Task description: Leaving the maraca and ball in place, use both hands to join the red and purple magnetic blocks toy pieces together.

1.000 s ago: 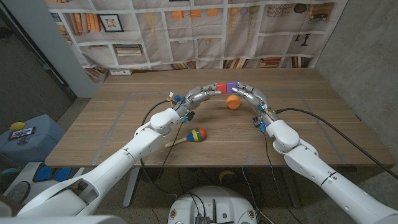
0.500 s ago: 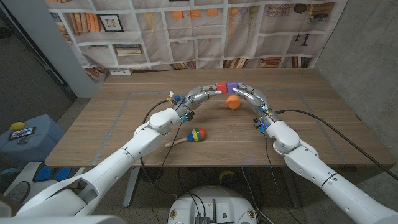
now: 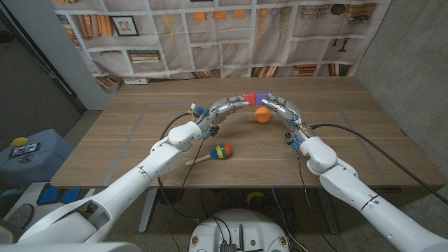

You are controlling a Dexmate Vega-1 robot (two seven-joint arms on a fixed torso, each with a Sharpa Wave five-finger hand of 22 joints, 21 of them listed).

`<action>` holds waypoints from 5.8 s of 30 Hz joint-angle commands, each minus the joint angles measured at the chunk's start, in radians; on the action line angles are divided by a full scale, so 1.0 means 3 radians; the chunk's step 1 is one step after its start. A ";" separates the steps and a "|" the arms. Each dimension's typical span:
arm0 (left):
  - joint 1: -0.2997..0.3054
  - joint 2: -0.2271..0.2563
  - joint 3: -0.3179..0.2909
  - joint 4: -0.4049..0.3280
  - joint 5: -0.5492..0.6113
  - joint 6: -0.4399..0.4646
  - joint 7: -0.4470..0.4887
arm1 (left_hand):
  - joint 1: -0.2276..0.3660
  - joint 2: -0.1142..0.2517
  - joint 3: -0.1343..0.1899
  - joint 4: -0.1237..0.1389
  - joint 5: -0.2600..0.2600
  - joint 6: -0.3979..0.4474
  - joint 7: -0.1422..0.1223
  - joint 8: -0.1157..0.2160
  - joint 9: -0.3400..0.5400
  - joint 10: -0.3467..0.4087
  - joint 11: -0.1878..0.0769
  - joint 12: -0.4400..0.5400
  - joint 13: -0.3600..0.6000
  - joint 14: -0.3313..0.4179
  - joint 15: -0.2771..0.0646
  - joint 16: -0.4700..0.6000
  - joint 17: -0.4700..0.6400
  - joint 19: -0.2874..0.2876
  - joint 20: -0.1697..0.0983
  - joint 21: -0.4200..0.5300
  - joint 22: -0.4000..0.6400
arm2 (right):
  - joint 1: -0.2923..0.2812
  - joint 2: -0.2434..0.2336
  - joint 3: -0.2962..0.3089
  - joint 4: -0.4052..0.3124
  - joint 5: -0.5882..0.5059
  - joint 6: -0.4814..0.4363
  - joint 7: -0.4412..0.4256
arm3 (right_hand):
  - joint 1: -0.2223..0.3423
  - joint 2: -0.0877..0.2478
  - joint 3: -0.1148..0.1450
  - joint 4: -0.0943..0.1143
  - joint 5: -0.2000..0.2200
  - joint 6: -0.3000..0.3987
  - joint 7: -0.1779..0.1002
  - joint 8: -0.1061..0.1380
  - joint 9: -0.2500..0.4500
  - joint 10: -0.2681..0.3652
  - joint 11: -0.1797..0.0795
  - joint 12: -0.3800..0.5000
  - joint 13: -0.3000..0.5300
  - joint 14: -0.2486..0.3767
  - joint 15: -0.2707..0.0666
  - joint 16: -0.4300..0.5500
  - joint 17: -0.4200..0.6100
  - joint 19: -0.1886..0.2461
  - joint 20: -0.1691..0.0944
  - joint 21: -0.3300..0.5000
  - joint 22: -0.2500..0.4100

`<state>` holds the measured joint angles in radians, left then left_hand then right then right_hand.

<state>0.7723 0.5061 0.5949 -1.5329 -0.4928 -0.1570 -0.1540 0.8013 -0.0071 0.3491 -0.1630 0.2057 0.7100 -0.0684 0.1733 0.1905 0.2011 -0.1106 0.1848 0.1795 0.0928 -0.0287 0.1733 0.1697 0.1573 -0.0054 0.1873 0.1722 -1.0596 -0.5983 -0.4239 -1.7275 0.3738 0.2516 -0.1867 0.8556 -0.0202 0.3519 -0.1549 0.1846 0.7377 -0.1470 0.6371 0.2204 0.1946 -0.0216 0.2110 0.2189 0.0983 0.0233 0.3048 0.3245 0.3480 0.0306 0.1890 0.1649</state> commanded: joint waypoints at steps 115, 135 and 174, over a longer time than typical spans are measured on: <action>0.0731 0.0707 -0.0845 -0.0642 -0.0452 0.0106 0.0536 | -0.0943 0.0159 -0.0187 0.0262 -0.0092 -0.1738 0.0165 -0.0010 -0.0054 -0.0856 0.0352 0.0006 -0.0017 -0.0770 0.0266 0.0017 0.0002 -0.0616 0.0038 -0.0008 -0.0003 | -0.0264 -0.0991 0.0340 -0.0730 -0.0832 -0.0953 -0.0153 | 0.0153 0.0174 -0.0029 -0.0017 0.0014 0.0147 -0.0099 0.0015 -0.0030 0.0012 -0.0015 0.0001 0.0003 -0.0026 -0.0032 -0.0040 0.0028 0.0005 -0.0021 0.0010 0.0018; 0.0793 0.0671 -0.1006 -0.0534 -0.0473 -0.0010 0.0703 | -0.1150 0.0309 -0.0195 0.0272 -0.0074 -0.1830 -0.0047 0.0006 -0.0057 -0.0830 0.0228 0.0009 -0.0023 -0.0734 0.0086 0.0002 -0.0008 -0.0727 -0.0111 -0.0035 -0.0005 | -0.0081 -0.1386 0.0272 -0.1085 -0.1202 -0.1604 0.0111 | 0.0167 0.0175 -0.0037 -0.0022 0.0008 0.0154 -0.0118 0.0015 -0.0034 0.0011 -0.0025 0.0001 0.0001 -0.0024 -0.0025 -0.0045 0.0027 -0.0004 -0.0027 0.0007 0.0017; 0.0845 0.0619 -0.1180 -0.0335 -0.0522 -0.0024 0.0933 | -0.1311 0.0439 -0.0170 0.0282 -0.0063 -0.1888 -0.0168 0.0007 -0.0058 -0.0837 0.0121 0.0011 -0.0027 -0.0692 0.0024 0.0015 -0.0006 -0.0693 -0.0174 0.0010 -0.0005 | 0.0834 -0.1498 -0.0603 -0.1387 -0.2618 -0.2545 0.1057 | 0.0200 0.0167 -0.0048 -0.0029 0.0003 0.0166 -0.0137 0.0033 -0.0014 0.0070 -0.0046 0.0017 -0.0001 0.0025 -0.0054 -0.0035 0.0020 0.0041 -0.0026 0.0019 0.0016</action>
<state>1.0204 0.6961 0.2505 -1.6444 -0.6461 -0.1629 0.1026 0.4160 0.1264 0.2944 -0.0802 0.1816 0.1360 -0.1113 0.1732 0.1724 -0.0537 -0.0666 0.1897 0.1724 -0.1143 -0.0145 0.1781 0.1677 -0.0547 -0.0357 0.1861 0.1676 -0.8736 -1.0580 -0.5278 -2.1264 -0.2702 -0.4472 0.0482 0.8561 -0.0206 0.3407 -0.1658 0.1815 0.7415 -0.1432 0.6399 0.2138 0.2072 -0.0341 0.2118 0.2188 0.0953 0.0120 0.2929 0.3296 0.3555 0.0232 0.1890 0.1649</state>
